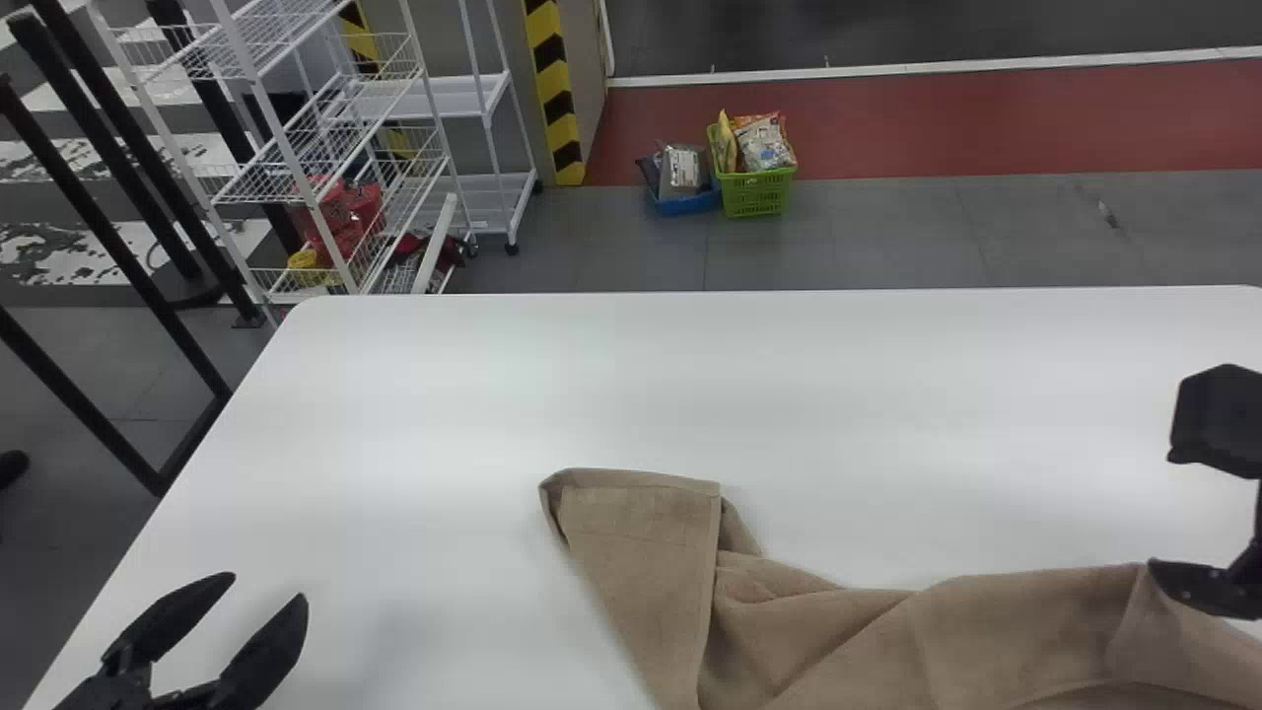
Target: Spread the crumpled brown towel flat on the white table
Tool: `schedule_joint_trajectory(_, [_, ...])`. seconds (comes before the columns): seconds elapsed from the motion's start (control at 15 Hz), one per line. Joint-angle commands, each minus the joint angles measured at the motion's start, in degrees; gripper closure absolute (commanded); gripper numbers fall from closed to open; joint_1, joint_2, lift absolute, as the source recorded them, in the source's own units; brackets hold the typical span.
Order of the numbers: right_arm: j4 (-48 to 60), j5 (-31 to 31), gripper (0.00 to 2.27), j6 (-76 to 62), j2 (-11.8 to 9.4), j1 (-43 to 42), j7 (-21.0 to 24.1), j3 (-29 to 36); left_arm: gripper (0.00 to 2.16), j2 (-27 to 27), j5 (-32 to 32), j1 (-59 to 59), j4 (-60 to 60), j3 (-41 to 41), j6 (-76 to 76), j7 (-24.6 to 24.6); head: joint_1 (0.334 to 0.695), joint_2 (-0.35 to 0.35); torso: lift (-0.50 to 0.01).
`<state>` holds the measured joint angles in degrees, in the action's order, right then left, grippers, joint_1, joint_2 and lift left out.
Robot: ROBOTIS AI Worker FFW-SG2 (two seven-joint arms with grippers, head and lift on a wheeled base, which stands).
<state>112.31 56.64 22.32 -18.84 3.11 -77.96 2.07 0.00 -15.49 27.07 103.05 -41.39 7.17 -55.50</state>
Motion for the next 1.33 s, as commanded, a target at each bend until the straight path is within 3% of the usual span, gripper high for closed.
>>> schedule_joint_trajectory(0.0, [-0.07,-0.92,0.21,0.49,-0.85,1.11,-0.36,-0.58,0.12,-0.15,0.2,0.09,0.31,-0.09,0.0,-0.04,0.695,0.172,-0.123])
schedule_joint_trajectory(0.13, [-0.07,-3.02,0.21,0.66,-1.38,2.17,-0.36,-0.93,0.12,-0.15,0.2,0.27,0.22,-0.44,0.0,-0.04,0.695,0.178,-0.123])
schedule_joint_trajectory(0.2, [0.19,-7.07,0.21,3.48,-2.34,2.17,-0.36,-0.75,0.12,-0.15,0.2,0.44,0.39,-0.62,0.0,-0.04,0.695,0.182,-0.123])
schedule_joint_trajectory(0.33, [0.46,-15.24,0.21,13.15,-7.44,2.17,-0.36,-2.51,0.12,-0.15,0.2,0.79,0.92,-0.71,0.0,-0.04,0.695,0.194,-0.123])
schedule_joint_trajectory(0.4, [0.46,-15.68,0.22,15.25,-8.58,2.08,-0.36,-3.92,0.12,-0.15,0.2,0.88,0.92,-0.88,0.0,-0.04,0.695,0.197,-0.123])
schedule_joint_trajectory(0.73, [-0.33,-15.68,0.29,15.25,-8.5,1.46,-0.36,-4.27,0.12,-0.15,0.2,1.15,1.36,-0.88,0.0,-0.13,0.695,0.195,-0.123])
schedule_joint_trajectory(0.93, [-0.25,-15.68,0.72,17.89,-8.41,1.02,-0.36,-4.44,0.12,-0.15,-0.07,1.32,1.36,-1.15,0.0,-0.13,0.695,0.196,-0.123])
schedule_joint_trajectory(1.27, [-0.25,-15.77,0.74,18.77,-7.97,0.94,-0.36,-4.0,0.12,-0.15,-0.24,1.32,1.19,-1.15,0.0,-0.13,0.695,0.196,-0.123])
